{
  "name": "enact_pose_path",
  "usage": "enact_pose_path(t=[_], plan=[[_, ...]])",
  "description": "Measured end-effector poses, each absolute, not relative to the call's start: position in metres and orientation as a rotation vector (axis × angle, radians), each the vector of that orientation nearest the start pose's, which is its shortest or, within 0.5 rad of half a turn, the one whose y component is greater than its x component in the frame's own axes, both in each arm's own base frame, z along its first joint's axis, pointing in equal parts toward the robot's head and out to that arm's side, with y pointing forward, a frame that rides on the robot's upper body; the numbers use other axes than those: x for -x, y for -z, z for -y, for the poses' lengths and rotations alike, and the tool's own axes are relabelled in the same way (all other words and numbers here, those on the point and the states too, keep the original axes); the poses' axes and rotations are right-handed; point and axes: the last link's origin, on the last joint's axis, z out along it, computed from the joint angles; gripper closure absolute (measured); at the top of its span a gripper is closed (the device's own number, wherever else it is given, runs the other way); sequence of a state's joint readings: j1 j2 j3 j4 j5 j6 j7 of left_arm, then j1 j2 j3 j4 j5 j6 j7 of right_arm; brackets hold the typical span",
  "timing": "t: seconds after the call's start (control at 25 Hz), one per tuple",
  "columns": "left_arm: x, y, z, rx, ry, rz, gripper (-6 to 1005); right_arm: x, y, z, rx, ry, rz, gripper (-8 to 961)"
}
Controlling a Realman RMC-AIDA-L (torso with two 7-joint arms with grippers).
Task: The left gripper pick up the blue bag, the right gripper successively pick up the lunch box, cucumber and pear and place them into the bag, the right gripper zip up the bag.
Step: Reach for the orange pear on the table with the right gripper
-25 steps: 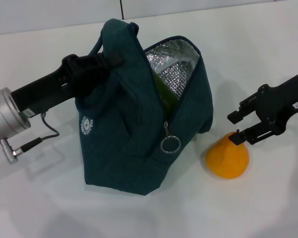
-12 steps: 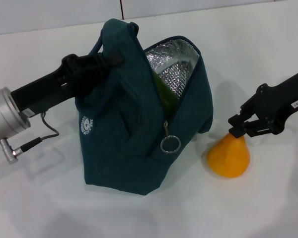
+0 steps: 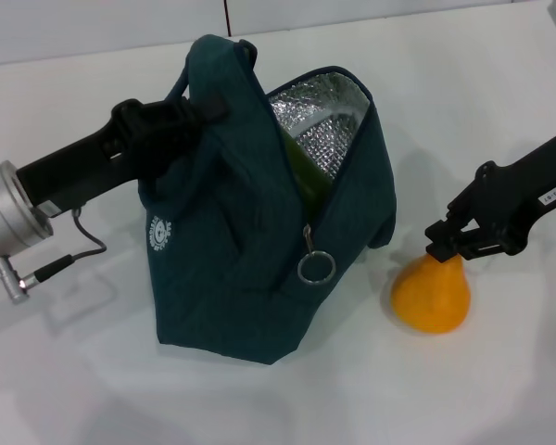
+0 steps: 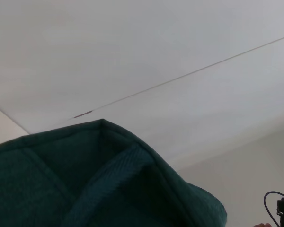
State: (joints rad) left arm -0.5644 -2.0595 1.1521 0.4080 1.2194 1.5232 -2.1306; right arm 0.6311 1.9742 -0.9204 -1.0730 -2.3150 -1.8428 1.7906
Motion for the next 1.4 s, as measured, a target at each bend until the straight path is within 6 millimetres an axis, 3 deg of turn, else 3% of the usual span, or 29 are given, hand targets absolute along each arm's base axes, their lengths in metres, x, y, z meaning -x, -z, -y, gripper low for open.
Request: enact_pose_path(t=[1.4], plan=[[0.209, 0.0236, -0.332, 2.316, 1.494, 1.87, 944, -0.2189, -0.0631, -0.3366, 3.089, 0.081, -0.603, 757]])
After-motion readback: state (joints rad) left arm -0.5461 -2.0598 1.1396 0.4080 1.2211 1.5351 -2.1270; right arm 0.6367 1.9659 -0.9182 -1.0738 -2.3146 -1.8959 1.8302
